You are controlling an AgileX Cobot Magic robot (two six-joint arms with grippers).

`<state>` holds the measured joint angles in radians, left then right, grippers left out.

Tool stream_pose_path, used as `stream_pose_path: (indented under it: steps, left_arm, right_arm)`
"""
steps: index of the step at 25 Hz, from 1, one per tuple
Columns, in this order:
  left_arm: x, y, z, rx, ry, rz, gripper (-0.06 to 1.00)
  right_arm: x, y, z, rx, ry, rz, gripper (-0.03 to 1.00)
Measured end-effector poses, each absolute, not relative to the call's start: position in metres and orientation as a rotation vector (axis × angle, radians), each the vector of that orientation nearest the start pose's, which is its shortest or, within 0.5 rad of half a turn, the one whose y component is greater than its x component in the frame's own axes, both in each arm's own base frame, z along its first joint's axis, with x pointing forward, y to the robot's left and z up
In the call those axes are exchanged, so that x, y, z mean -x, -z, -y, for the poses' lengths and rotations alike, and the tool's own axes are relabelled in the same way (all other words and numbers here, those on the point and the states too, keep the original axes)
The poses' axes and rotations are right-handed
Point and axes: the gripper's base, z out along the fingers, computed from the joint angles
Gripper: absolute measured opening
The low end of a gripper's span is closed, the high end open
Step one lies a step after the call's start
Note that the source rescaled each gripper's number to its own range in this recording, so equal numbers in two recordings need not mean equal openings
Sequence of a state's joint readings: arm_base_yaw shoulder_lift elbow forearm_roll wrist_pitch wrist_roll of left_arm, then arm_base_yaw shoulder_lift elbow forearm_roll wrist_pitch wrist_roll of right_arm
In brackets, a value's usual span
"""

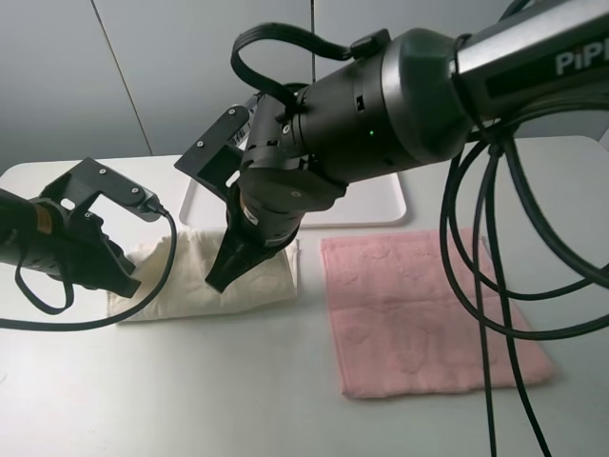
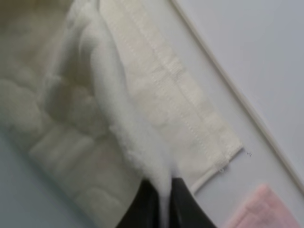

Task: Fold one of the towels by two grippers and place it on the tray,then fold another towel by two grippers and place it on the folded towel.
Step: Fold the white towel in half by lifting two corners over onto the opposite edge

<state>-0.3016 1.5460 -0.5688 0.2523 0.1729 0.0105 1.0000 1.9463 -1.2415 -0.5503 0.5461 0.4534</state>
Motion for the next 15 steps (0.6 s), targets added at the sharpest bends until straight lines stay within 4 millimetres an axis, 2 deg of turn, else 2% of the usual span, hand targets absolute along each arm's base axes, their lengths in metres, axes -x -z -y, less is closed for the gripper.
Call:
stream_pose_path:
  steps: [8,15]
  left_arm:
    - [-0.251,-0.141,0.075,-0.694,0.001,-2.445,0.30]
    - [-0.258,-0.138,0.059,-0.608,-0.017,-2.458,0.30]
  right_arm:
    - [-0.261,-0.149,-0.305,1.076,0.042,-2.385,0.00]
    - [-0.266,-0.148,-0.305,1.028,-0.005,-2.384,0.00]
